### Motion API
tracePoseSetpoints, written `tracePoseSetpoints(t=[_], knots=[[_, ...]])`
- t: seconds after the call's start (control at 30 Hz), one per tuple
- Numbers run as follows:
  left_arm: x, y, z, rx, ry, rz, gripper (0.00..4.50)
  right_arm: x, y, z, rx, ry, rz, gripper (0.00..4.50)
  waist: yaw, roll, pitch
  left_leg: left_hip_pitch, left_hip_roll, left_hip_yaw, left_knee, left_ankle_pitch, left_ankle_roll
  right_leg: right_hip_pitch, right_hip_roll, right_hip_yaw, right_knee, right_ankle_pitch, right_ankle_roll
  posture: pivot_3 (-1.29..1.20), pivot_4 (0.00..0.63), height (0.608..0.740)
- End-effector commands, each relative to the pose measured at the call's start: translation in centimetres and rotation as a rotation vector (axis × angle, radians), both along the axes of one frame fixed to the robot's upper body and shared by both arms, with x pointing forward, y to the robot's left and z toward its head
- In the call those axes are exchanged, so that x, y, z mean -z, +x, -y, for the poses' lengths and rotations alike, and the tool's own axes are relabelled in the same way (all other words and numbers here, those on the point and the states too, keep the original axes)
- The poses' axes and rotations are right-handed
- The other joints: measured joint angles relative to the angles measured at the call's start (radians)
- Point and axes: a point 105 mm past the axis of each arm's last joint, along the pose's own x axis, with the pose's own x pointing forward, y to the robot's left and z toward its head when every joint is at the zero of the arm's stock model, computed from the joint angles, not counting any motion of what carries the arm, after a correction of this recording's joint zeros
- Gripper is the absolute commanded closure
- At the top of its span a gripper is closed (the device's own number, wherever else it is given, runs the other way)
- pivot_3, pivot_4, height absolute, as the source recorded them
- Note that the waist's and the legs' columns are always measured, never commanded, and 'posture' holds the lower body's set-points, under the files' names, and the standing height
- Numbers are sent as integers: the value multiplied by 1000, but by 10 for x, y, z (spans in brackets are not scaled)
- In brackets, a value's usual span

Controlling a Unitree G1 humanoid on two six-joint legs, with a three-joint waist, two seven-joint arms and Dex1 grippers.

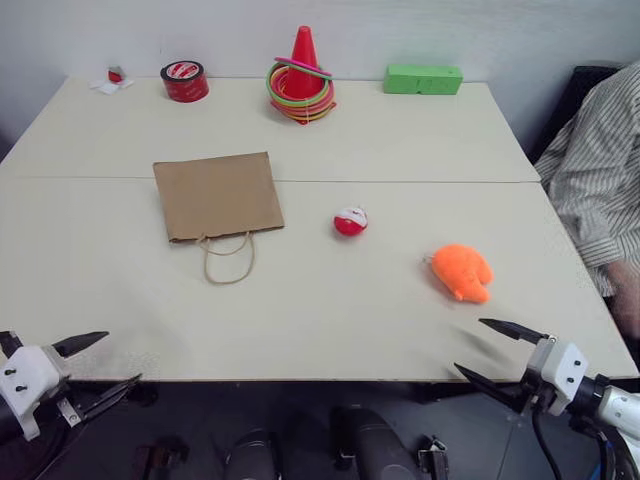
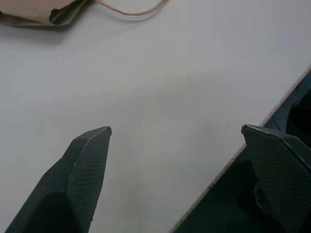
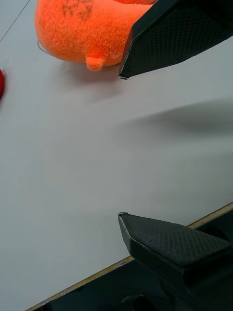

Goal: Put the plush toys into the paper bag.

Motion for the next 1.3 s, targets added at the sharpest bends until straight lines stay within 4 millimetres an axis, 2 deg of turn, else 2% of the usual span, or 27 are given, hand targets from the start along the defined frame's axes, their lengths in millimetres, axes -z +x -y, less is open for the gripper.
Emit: tracePoseSetpoints(t=[0.03,0.1,0.17,0.23,0.37,0.47,0.57,0.67,0.8,0.9,1.0,1.07,1.13,1.17,1.23,1.3], knots=[[-8,2,-5,-6,39,6,0,-2,-1,-4,-16,-1,11,9,-1,-1,-1,0,0,0,0,0,0,0,0,0,0,0,1,0,150,740],[-9,6,-4,10,33,6,0,-3,1,-8,-17,17,25,9,-4,-2,-1,1,0,0,0,0,0,0,0,0,1,1,1,0,150,740],[-24,29,9,43,-67,39,0,-19,10,-23,-7,103,91,9,-3,-2,-1,1,0,0,0,0,0,0,0,0,1,1,1,0,150,740],[-36,55,19,72,-94,40,0,-40,20,-40,-5,226,135,9,1,-2,-1,1,0,0,1,1,-2,0,0,0,3,1,1,0,150,740],[-49,99,27,67,-4,93,0,-69,34,-61,-2,375,179,9,6,-2,-2,2,0,0,0,3,-8,1,0,0,4,4,1,0,150,740],[-57,129,47,116,8,134,0,-87,41,-75,-29,407,223,9,8,0,-3,3,0,0,0,6,-9,1,1,0,7,4,1,0,150,740],[-56,155,65,174,60,151,0,-95,46,-85,-53,413,238,9,10,0,-3,1,0,2,1,6,-9,-1,3,0,7,3,1,0,150,740],[-57,175,74,186,91,187,590,-96,47,-88,-59,407,236,0,20,-1,-3,1,-1,4,2,6,-9,-2,6,2,6,3,2,0,150,740],[-55,185,84,258,144,195,1842,-92,48,-87,-50,384,230,0,25,-1,-3,1,1,5,3,5,-10,-2,9,3,6,2,2,0,150,740],[-59,187,93,306,113,192,2796,-88,47,-84,-34,367,228,0,29,-1,-3,1,1,5,5,6,-11,-2,10,4,8,2,2,0,150,740],[-58,177,100,398,85,112,3695,-84,47,-81,-16,352,228,0,26,-1,-3,2,1,6,7,6,-11,-2,10,5,10,2,2,0,150,740],[-67,172,107,439,11,88,4370,-81,46,-84,-36,346,215,0,26,-1,-3,2,1,6,9,6,-11,-2,10,5,12,2,2,0,150,740],[-84,166,120,493,-102,88,4475,-80,43,-94,-91,358,188,0,26,-1,-3,2,1,6,10,6,-11,-2,11,6,14,2,1,0,150,740],[-95,161,128,536,-170,95,4497,-80,41,-101,-127,366,165,180,26,-1,-3,2,1,5,11,6,-11,-2,11,6,14,2,1,0,150,740],[-111,150,139,604,-273,97,4500,-78,41,-113,-181,362,136,641,26,-1,-3,1,2,4,12,6,-11,-2,12,6,15,2,1,0,150,740],[-123,136,147,659,-356,64,4500,-76,46,-129,-228,345,118,1287,21,-1,-3,1,2,4,13,6,-12,-2,12,7,15,2,1,0,150,740]])
